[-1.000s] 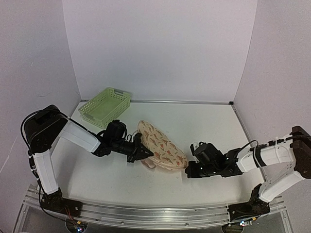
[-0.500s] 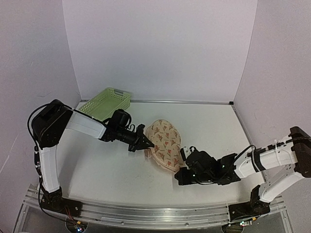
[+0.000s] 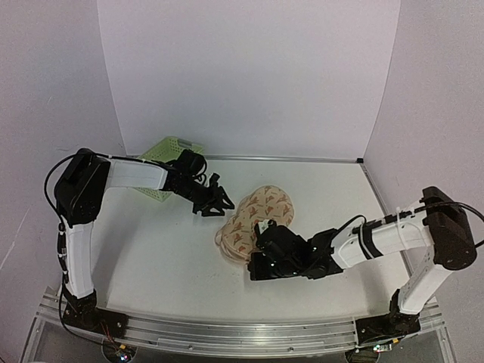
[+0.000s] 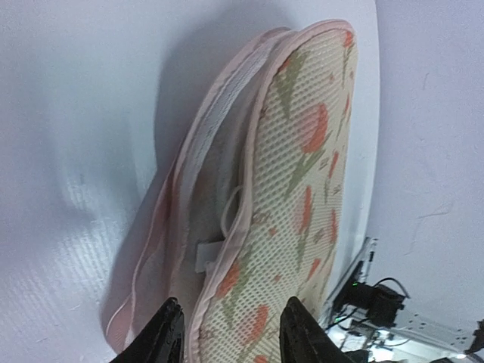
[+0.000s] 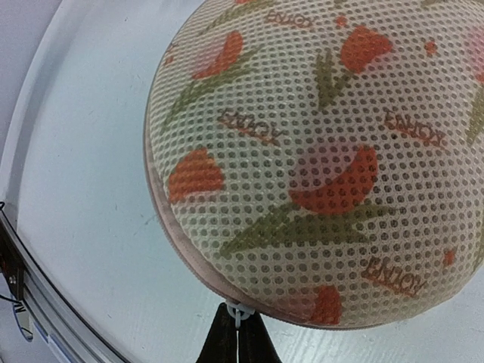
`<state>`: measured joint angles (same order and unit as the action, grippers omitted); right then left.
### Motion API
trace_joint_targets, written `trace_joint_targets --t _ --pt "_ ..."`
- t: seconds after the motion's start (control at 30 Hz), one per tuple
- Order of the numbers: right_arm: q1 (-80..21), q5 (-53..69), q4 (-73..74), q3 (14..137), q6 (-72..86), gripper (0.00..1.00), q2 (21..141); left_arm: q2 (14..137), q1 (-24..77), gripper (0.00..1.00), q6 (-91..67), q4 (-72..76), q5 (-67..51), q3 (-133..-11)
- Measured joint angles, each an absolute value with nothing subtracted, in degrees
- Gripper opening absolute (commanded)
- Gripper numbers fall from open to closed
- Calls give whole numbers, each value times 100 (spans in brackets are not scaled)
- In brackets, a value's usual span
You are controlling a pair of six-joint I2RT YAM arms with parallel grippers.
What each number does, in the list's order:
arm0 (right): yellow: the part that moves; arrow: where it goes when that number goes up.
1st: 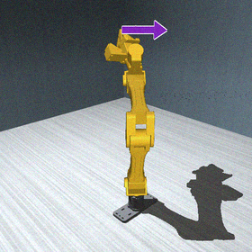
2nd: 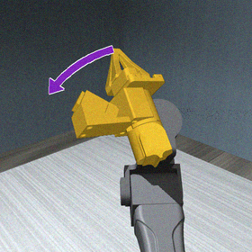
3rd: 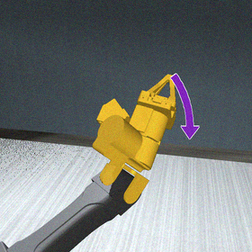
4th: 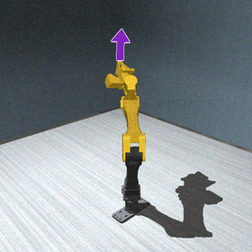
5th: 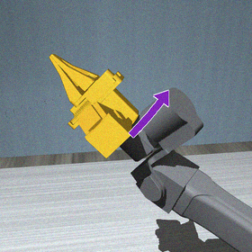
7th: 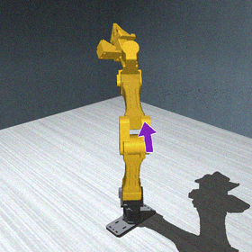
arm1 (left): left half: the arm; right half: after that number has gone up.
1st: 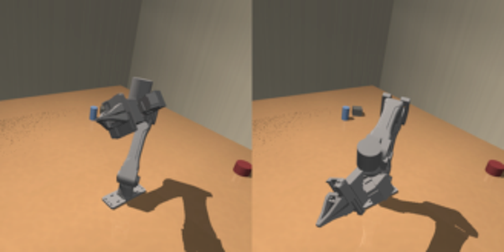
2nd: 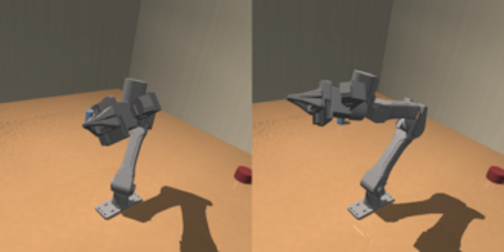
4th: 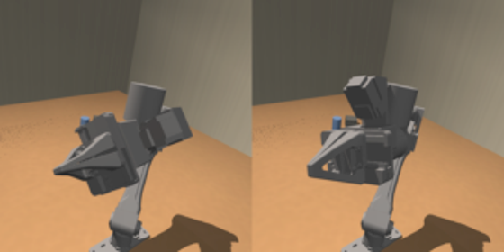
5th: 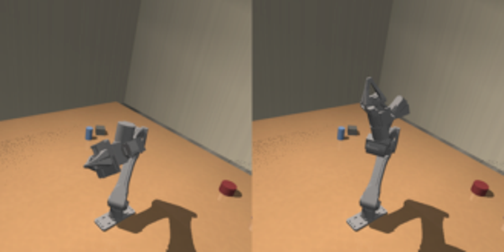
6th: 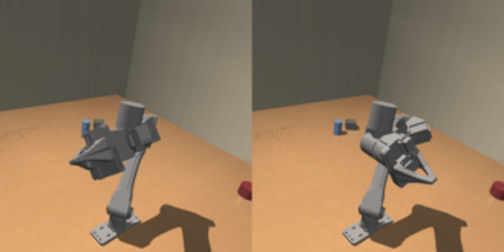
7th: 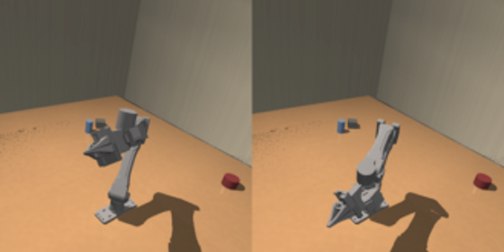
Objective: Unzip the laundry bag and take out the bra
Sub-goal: Adjust the laundry bag at the center of the board, then hold the laundry bag at the center of the board.
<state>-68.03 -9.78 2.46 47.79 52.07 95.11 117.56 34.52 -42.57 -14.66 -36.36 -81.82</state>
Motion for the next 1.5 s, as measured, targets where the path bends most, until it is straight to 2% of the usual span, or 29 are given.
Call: trace_joint_targets --t 0.2,0.43,0.67,1.03,1.5 --pt "-6801 -963 318 5575 5092 0 10213 11590 3448 61 -3879 -2209 -3030 -8259" --pt "-6772 -860 425 6154 4932 0 10731 10468 3448 65 -3883 -2392 -2816 -7603" --pt "-6716 -794 467 6311 4831 0 10774 9435 3454 71 -4401 -1721 -3028 -6169" --pt "-6713 -751 523 6311 4779 0 10774 9115 3673 88 -5872 54 -3389 -4534" --pt "-6713 -707 526 6230 4755 0 10735 9664 4060 88 -6904 1382 -3454 -4418"
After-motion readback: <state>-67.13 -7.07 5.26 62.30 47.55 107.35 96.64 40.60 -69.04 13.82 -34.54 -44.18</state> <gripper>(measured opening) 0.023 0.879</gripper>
